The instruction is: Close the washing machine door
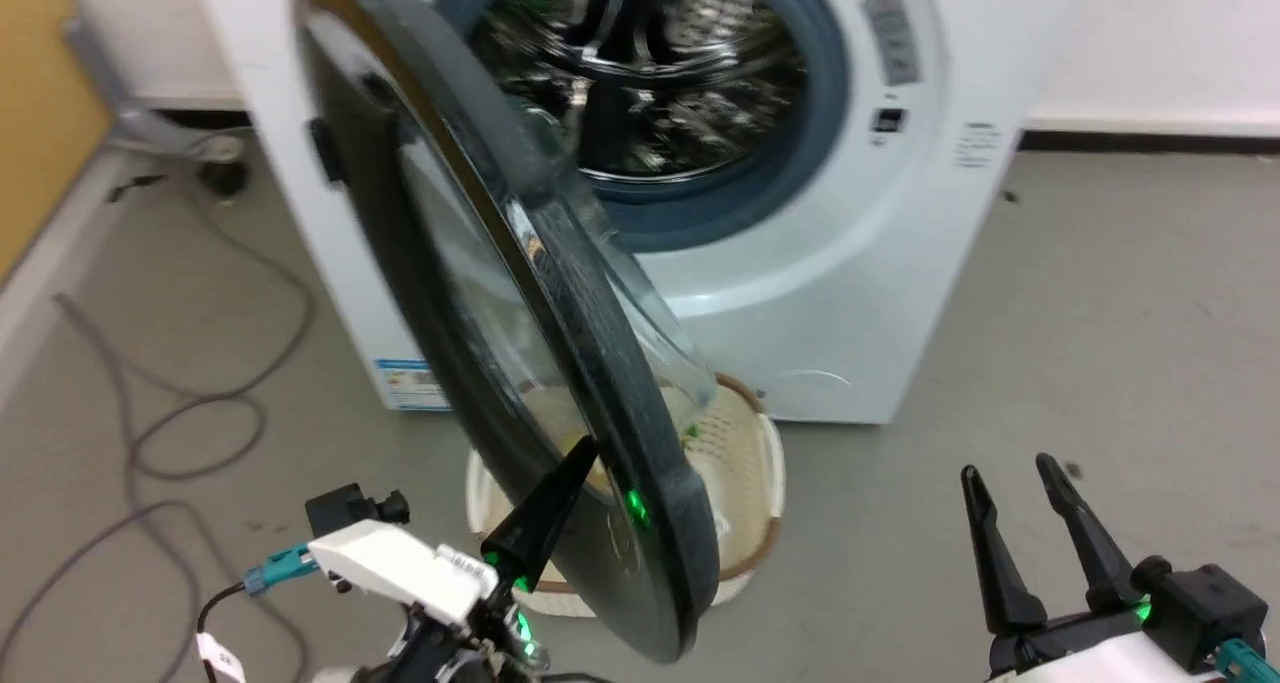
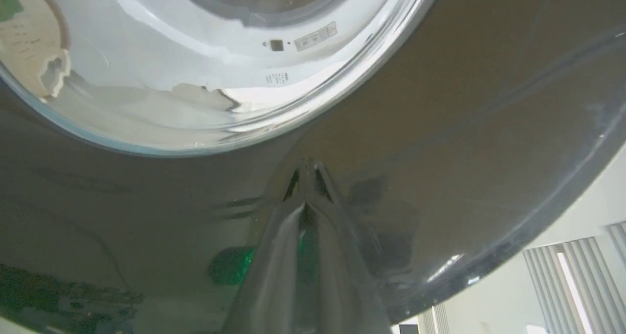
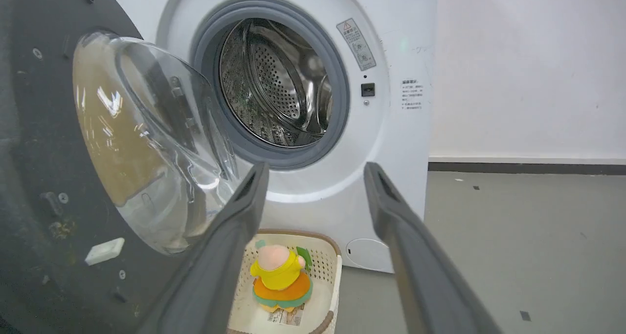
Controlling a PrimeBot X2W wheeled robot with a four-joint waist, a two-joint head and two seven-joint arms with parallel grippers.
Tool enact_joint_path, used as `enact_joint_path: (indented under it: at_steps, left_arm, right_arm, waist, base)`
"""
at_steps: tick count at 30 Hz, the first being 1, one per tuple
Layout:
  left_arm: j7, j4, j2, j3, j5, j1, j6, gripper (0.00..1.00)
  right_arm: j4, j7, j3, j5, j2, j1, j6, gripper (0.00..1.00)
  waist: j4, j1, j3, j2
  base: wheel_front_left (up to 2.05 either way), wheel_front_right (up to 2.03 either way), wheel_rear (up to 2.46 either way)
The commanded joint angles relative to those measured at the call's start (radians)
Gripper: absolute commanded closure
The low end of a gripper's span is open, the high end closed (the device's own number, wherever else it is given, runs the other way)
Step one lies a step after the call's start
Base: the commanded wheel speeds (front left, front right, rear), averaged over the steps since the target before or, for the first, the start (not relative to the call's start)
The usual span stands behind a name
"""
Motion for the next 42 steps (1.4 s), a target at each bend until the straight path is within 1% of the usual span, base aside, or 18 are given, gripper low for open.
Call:
enact_joint_path:
  at_steps: [1,6,12,13,18,21,22,23,25,28,29,35,37,42]
  left_arm:
    - [-0.048,0.027,-0.001,-0.031,-0.009,-0.041,-0.024,1.0]
    - [-0.163,0.107,-0.001,-0.092,-0.036,-0.124,-0.066,1.0]
    - [-0.283,0.231,-0.001,-0.144,-0.04,-0.264,-0.091,1.0]
    - [-0.283,0.231,-0.001,-0.144,-0.04,-0.264,-0.091,1.0]
    - [-0.387,0.368,-0.001,-0.168,-0.046,-0.41,-0.096,1.0]
    - [-0.45,0.475,-0.001,-0.18,-0.053,-0.5,-0.069,1.0]
    - [-0.469,0.51,-0.001,-0.184,-0.058,-0.529,-0.065,1.0]
    - [-0.504,0.574,-0.001,-0.194,-0.067,-0.582,-0.072,1.0]
    - [-0.528,0.631,-0.001,-0.201,-0.08,-0.622,-0.087,1.0]
    - [-0.542,0.693,-0.001,-0.222,-0.101,-0.657,-0.122,1.0]
    - [-0.542,0.693,-0.001,-0.222,-0.101,-0.657,-0.122,1.0]
    - [-0.534,0.727,0.0,-0.305,-0.077,-0.64,-0.179,1.0]
    - [-0.526,0.712,0.012,-0.349,-0.032,-0.617,-0.193,1.0]
    - [-0.559,0.627,0.107,-0.491,0.187,-0.547,-0.208,1.0]
  right_arm:
    - [-0.002,-0.004,-0.004,0.002,-0.005,-0.012,0.001,0.0]
    - [-0.003,-0.004,-0.007,0.008,-0.005,-0.022,0.001,0.0]
    - [0.001,-0.004,0.001,0.017,0.007,-0.038,0.001,0.0]
    - [0.001,-0.004,0.001,0.017,0.007,-0.038,0.001,0.0]
    - [0.007,-0.004,0.017,0.022,0.022,-0.05,0.001,0.0]
    - [0.011,-0.004,0.023,0.024,0.028,-0.056,0.001,0.0]
    - [0.013,-0.004,0.025,0.024,0.03,-0.057,0.001,0.0]
    - [0.015,-0.004,0.029,0.024,0.032,-0.06,0.001,0.0]
    - [0.018,-0.004,0.03,0.024,0.035,-0.061,0.001,0.0]
    - [0.018,-0.004,0.028,0.024,0.04,-0.062,0.001,0.0]
    - [0.018,-0.004,0.028,0.024,0.04,-0.062,0.001,0.0]
    - [0.002,-0.004,0.012,0.016,0.036,-0.051,0.001,0.0]
    - [-0.002,-0.004,0.003,0.014,0.031,-0.045,0.001,0.0]
    - [-0.008,-0.004,-0.012,0.009,0.019,-0.026,0.001,0.0]
  waist:
    - [-0.09,0.0,0.033,0.0]
    - [-0.185,0.0,0.061,0.0]
    - [-0.286,0.0,0.097,0.0]
    - [-0.286,0.0,0.097,0.0]
    - [-0.352,0.0,0.123,0.0]
    - [-0.376,0.0,0.132,0.0]
    - [-0.382,0.0,0.133,0.0]
    - [-0.39,0.0,0.134,0.0]
    - [-0.392,0.0,0.134,0.0]
    - [-0.383,0.0,0.129,0.0]
    - [-0.383,0.0,0.129,0.0]
    - [-0.314,0.0,0.1,0.0]
    - [-0.281,0.0,0.085,0.0]
    - [-0.198,0.0,0.046,0.0]
  base:
    - [0.0,0.0,0.0]
    - [0.0,0.0,0.0]
    - [0.0,0.0,0.0]
    - [0.0,0.0,0.0]
    - [0.0,0.0,0.0]
    - [0.0,0.0,0.0]
    - [0.0,0.0,0.0]
    - [0.0,0.0,0.0]
    - [0.0,0.0,0.0]
    - [0.0,0.0,0.0]
    - [0.0,0.0,0.0]
    - [0.0,0.0,0.0]
    - [0.0,0.0,0.0]
    - [0.0,0.0,0.0]
